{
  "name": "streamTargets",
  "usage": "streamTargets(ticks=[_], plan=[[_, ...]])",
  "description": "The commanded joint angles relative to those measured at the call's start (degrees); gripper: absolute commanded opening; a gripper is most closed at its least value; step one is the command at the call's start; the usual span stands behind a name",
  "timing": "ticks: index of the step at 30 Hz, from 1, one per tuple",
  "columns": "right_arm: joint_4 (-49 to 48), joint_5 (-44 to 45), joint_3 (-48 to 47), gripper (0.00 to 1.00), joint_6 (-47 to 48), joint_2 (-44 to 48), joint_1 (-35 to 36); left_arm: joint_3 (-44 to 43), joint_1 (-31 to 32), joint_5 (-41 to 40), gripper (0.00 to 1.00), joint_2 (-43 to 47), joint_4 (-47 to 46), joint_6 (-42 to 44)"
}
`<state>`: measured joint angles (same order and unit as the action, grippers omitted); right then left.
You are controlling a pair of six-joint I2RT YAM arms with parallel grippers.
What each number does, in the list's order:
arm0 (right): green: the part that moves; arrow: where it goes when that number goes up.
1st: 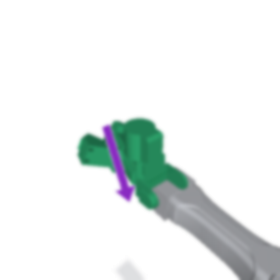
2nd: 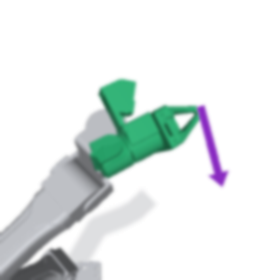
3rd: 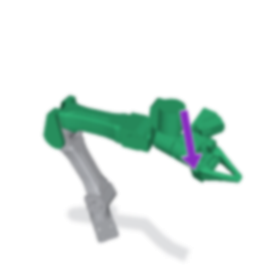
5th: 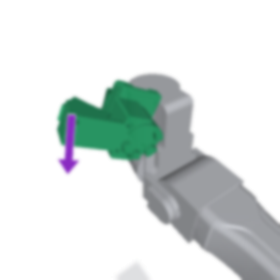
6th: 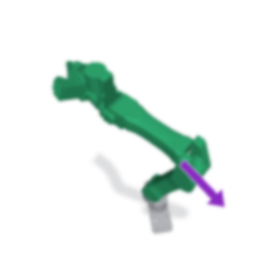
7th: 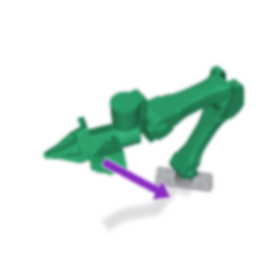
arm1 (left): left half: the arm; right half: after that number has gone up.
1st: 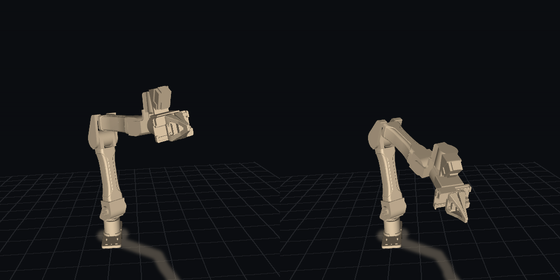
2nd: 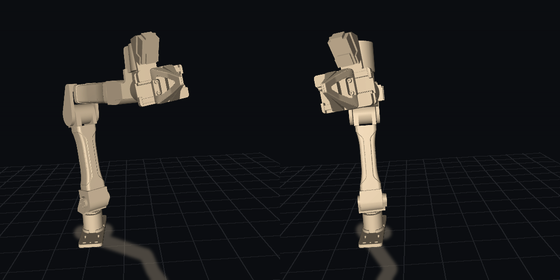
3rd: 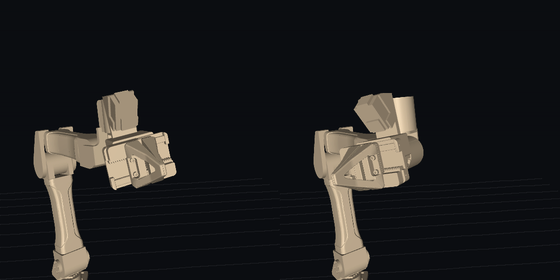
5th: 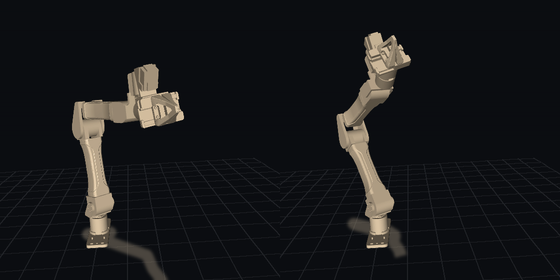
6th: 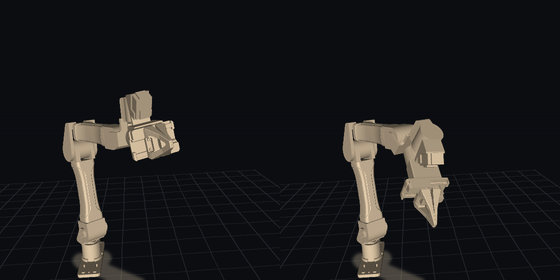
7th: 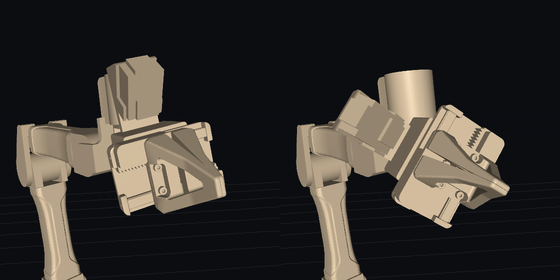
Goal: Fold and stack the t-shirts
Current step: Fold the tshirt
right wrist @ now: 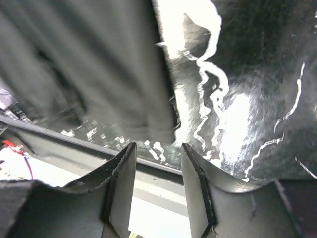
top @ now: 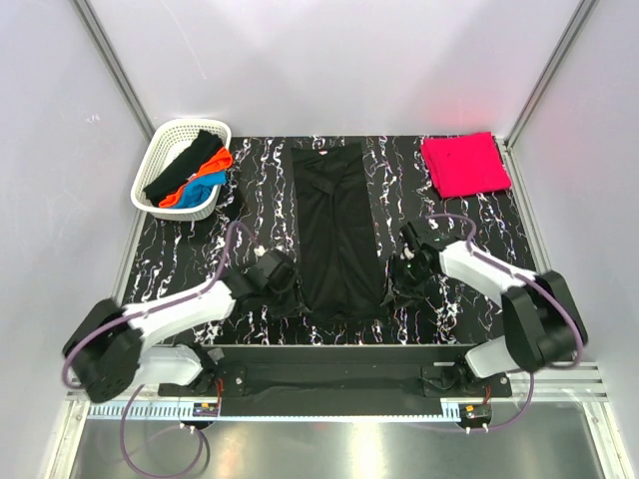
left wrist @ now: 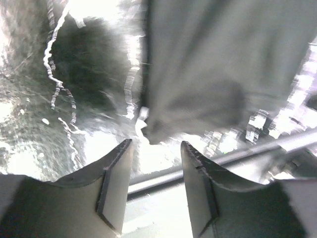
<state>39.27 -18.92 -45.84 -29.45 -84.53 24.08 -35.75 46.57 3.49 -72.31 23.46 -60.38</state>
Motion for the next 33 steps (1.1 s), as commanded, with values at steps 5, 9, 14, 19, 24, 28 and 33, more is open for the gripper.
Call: streamTargets(ticks=[5, 9, 14, 19, 24, 28, 33], plan=[[1.43, -1.99, -7.32, 0.27, 2.47, 1.31, 0.53, -0.12, -4.9, 11.06, 0.33, 4.92, -15.43, 7.82], [-3.22, -9.45, -9.0, 0.1, -0.42, -4.49, 0.71, -1.86, -5.61, 19.17, 0.12, -8.14, -26.43, 7.21], [-6.74, -10.7, -7.34, 0.08, -2.27, -9.51, 1.41, 0.32, -4.82, 23.76, 0.03, -14.08, -34.89, 3.78], [-9.29, -9.3, -0.93, 0.08, -2.98, -9.42, 1.41, 7.08, -4.91, 22.36, 0.04, -11.36, -32.53, 3.34], [-10.0, -7.36, 1.37, 0.08, -2.72, -11.0, 1.41, 6.92, -4.82, 22.18, 0.0, -11.8, -25.41, 7.55], [-8.16, -6.58, 1.64, 0.11, -3.42, -6.99, 1.41, 4.11, -4.82, 18.94, 0.01, -6.72, -16.89, 11.94], [1.5, -0.96, -0.29, 0.32, -4.64, 3.83, 1.41, 0.77, -4.91, 14.36, 0.08, 4.35, -6.6, 13.71]])
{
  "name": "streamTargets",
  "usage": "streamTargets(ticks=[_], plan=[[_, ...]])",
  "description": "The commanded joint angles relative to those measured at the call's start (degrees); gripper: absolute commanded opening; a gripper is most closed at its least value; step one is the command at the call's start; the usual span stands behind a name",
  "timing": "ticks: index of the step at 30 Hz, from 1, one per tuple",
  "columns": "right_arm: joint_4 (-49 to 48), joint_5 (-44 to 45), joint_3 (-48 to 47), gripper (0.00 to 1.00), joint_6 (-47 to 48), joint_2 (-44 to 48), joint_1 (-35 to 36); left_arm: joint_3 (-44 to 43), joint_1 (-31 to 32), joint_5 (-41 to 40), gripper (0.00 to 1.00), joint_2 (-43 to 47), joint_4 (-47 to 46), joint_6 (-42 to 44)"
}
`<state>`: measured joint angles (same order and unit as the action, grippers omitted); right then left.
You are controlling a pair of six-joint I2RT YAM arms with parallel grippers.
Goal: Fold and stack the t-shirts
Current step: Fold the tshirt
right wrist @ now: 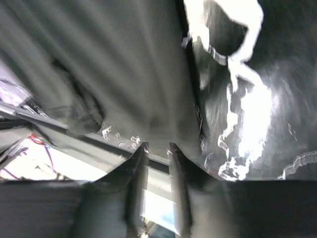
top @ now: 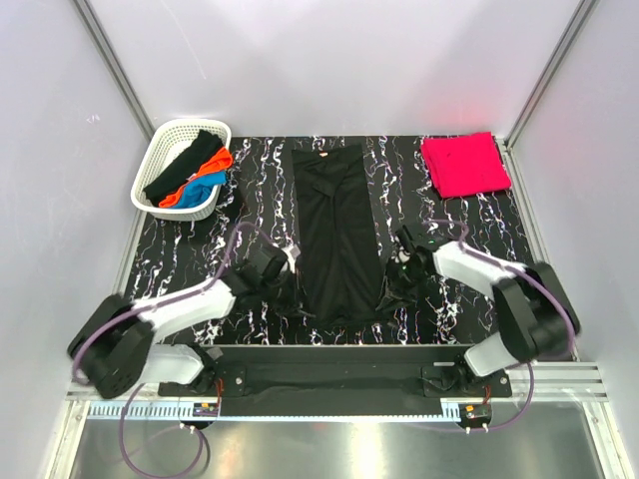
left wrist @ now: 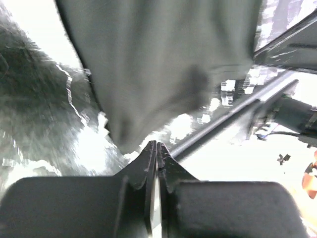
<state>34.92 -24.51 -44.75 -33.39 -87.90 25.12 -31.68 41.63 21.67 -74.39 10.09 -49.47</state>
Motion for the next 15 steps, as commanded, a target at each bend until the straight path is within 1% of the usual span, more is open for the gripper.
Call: streamTargets(ticks=[1, 2, 3, 4, 7, 8, 9, 10, 11, 12, 13, 15], plan=[[6.3, 5.17, -1.48, 0.44, -0.89, 10.96, 0.19, -3.04, 0.12, -5.74, 0.11, 10.8, 8.53, 1.85], [6.65, 5.52, -1.22, 0.6, -1.41, 12.65, -0.16, -2.69, 0.03, -6.46, 0.14, 13.37, 8.98, 1.23], [6.48, 5.09, -0.78, 0.99, -3.07, 15.62, -0.95, -1.64, -0.05, -7.16, 0.27, 15.4, 9.07, 0.53], [6.31, 3.96, 0.27, 1.0, -3.52, 16.78, -3.74, -1.11, -0.23, -8.3, 0.33, 18.55, 9.07, -1.22], [4.99, 1.57, 2.03, 1.0, -3.79, 18.02, -8.15, 1.0, -0.67, -8.75, 0.52, 20.68, 7.14, -3.34], [3.94, 0.88, 2.39, 1.0, -2.92, 17.94, -10.34, 1.7, -0.84, -8.75, 0.53, 20.51, 6.88, -4.05], [3.84, 0.0, 2.56, 1.0, -0.74, 17.68, -11.05, 2.49, -1.02, -8.66, 0.54, 20.34, 5.22, -4.84], [3.84, 0.34, 2.22, 0.98, 0.15, 16.8, -11.41, 5.03, -1.2, -8.05, 0.51, 19.82, 3.81, -6.76], [3.58, 0.6, 2.04, 0.93, 0.69, 16.27, -11.85, 6.53, -1.2, -7.53, 0.48, 19.55, 1.97, -7.99], [3.06, -0.26, 2.04, 0.89, 1.21, 15.57, -11.94, 8.37, -1.28, -7.09, 0.45, 19.2, -2.48, -9.31], [2.27, -1.23, 2.47, 0.75, 1.22, 14.26, -11.94, 10.04, -1.28, -6.73, 0.41, 18.85, -4.53, -11.94], [-1.5, -4.64, 3.44, 0.56, 0.43, 11.89, -11.94, 14.18, -1.9, -6.38, 0.39, 17.71, -9.88, -14.67]])
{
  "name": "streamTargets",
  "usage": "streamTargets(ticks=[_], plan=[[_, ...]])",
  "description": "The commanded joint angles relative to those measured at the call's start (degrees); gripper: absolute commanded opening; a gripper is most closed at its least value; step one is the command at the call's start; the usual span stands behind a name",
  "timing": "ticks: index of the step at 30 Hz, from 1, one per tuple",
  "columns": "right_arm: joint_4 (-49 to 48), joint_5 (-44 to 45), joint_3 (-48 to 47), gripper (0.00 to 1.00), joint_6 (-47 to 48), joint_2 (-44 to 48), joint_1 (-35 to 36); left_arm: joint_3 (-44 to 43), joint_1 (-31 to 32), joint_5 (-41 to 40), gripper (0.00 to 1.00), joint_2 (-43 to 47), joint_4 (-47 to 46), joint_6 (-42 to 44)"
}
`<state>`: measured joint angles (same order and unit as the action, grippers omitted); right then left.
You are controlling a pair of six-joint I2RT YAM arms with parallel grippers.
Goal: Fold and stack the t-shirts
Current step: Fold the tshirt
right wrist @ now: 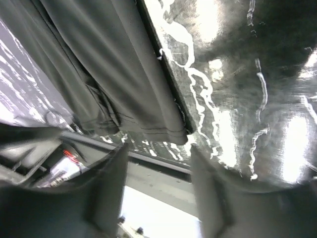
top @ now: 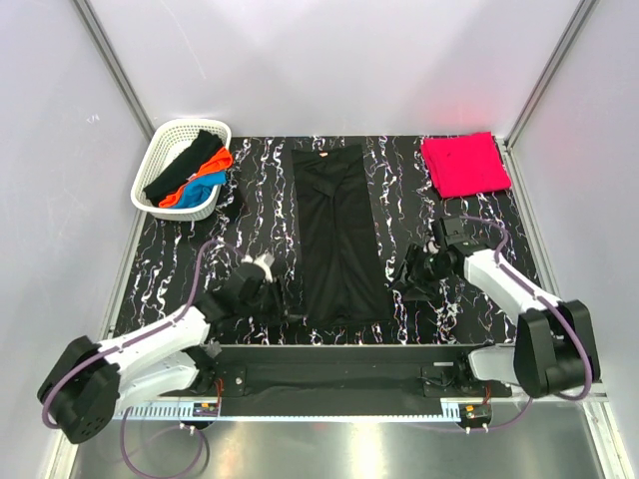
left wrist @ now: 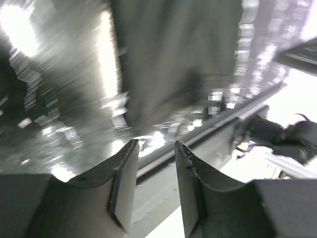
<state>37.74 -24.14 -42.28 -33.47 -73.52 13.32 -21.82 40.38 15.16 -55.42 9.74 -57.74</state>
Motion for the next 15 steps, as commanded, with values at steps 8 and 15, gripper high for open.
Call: streamTargets(ticks=[8, 15], plan=[[-9.43, -8.03, 4.75, 0.45, 0.95, -7.34, -0.14, 4.07, -0.83, -1.45, 0.55, -7.94, -11.23, -5.99], [-11.81, -10.75, 7.47, 0.47, 1.57, -12.09, -0.05, 2.05, -0.74, 1.02, 0.54, -15.24, -9.84, -6.25]])
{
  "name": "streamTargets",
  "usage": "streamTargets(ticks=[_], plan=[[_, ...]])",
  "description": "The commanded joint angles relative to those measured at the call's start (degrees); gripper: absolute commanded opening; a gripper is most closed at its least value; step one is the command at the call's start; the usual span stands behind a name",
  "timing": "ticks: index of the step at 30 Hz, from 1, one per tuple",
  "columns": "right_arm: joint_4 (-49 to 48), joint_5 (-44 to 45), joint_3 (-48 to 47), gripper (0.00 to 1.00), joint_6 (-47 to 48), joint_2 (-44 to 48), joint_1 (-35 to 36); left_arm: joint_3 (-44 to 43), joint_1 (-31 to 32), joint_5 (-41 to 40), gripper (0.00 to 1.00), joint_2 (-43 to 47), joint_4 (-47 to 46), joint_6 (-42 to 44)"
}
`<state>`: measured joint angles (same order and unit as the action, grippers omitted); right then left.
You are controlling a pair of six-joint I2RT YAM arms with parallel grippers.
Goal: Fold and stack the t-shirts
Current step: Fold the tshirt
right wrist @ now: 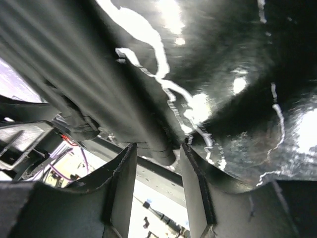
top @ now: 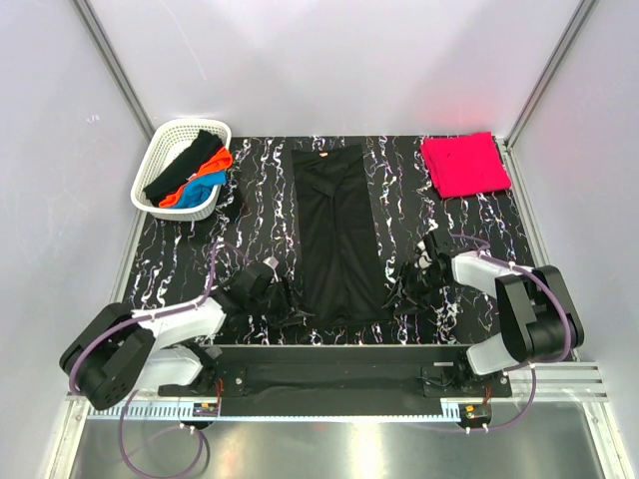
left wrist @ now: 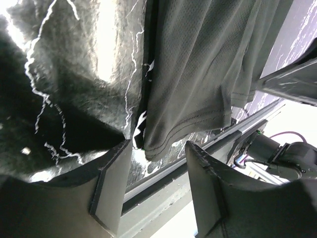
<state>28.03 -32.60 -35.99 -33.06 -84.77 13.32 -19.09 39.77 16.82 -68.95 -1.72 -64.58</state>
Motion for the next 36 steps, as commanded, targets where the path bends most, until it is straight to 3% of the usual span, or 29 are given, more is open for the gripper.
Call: streamTargets(ticks=[1, 7, 9, 17, 21, 23, 24, 25, 36], plan=[[-2.36, -2.47, 1.36, 0.47, 0.98, -0.92, -0.05, -0.94, -0.13, -1.08, 0.52, -1.72, 3.02, 0.42], [-3.42, -2.74, 2.15, 0.46, 1.24, -1.18, 0.04, -1.91, 0.13, -1.7, 0.47, -2.5, 6.2, 0.15], [-3.69, -2.82, 2.15, 0.45, 1.33, -1.97, 0.04, -3.05, 0.31, -1.09, 0.42, -4.69, 6.02, 0.68], [-4.21, -3.0, 1.62, 0.43, 1.07, -4.0, 0.39, -4.46, 1.72, -0.47, 0.4, -8.13, 6.29, 0.86], [-4.3, -3.35, 1.71, 0.29, 1.07, -4.61, 0.39, -3.67, 1.89, -0.65, 0.29, -8.22, 6.02, 0.68], [-4.39, -3.61, 1.88, 0.15, 0.98, -4.61, 0.48, -3.23, 1.8, -0.47, 0.2, -8.22, 5.32, 0.51], [-4.3, -3.61, 2.23, 0.01, 0.98, -4.35, 0.48, -2.88, 1.8, -0.04, 0.14, -8.13, 4.01, -0.02], [-4.21, -3.7, 2.67, 0.0, 0.8, -4.0, 0.48, -2.01, 1.8, 0.23, 0.0, -7.87, 3.13, -0.28], [-4.3, -6.42, 10.05, 0.0, -5.69, 9.96, 3.54, 4.58, 2.24, 0.58, 0.0, 4.59, 2.33, -4.68]])
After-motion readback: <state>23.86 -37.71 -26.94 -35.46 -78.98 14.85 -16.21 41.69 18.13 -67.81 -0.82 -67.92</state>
